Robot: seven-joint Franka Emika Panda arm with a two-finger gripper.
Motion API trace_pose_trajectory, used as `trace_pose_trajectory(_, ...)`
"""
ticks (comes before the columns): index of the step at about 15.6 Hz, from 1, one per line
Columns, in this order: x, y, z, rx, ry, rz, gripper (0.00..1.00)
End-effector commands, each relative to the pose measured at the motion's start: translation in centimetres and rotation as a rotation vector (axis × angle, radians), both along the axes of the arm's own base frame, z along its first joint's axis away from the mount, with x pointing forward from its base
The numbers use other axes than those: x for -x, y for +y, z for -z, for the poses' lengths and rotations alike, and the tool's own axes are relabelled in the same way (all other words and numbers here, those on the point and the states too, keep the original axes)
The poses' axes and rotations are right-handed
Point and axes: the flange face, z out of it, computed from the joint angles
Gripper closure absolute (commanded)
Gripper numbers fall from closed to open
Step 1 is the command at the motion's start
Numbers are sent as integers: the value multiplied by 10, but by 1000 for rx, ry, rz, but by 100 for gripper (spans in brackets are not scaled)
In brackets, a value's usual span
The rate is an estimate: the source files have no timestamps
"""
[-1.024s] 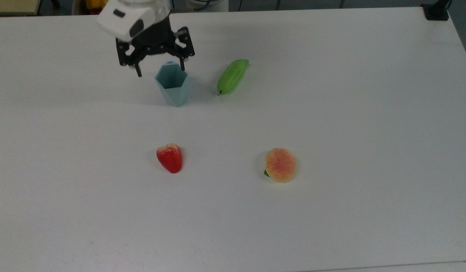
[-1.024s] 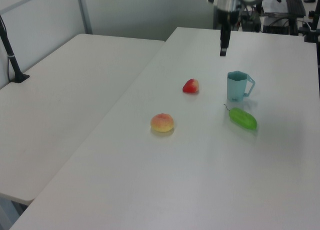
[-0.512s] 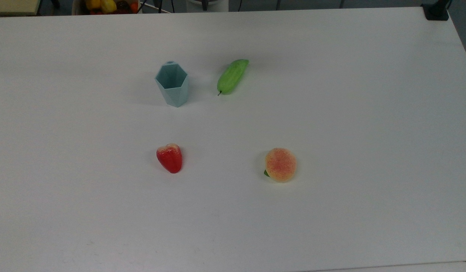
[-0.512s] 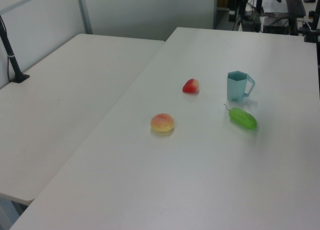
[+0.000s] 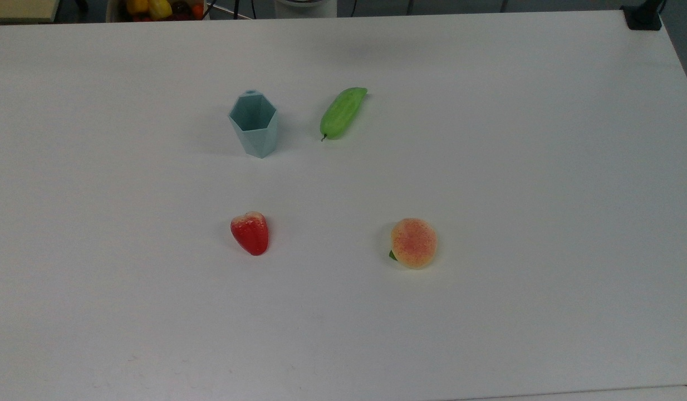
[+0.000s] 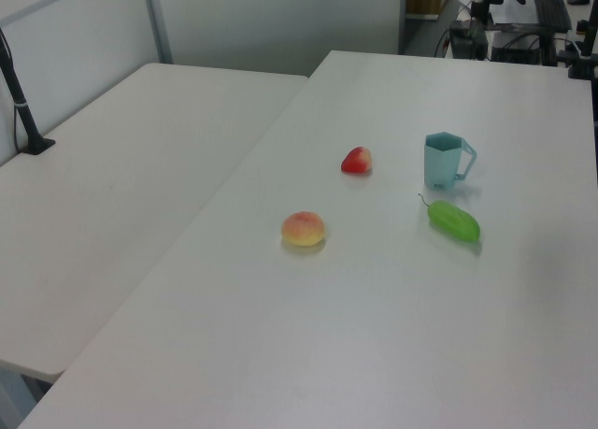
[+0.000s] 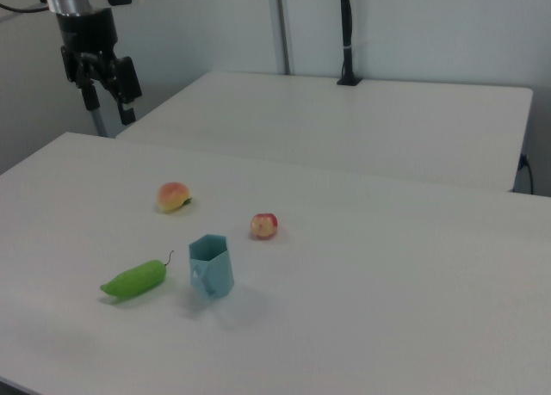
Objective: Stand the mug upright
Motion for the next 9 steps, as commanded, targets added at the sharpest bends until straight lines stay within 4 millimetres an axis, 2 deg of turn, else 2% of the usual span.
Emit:
trace_pose_trajectory(1,-6,-3,15,-17,-70,-140,0)
trace_pose_trajectory(3,-16,-7,21,-14,-130,-238,0)
trace_pose_trajectory(5,-20,-11,28,-12,-146,-250,0)
trace_pose_trajectory(6,-20,-17,26,-12,-150,-229,0)
trace_pose_trajectory(9,-20,-18,26,-13,-151,-224,0)
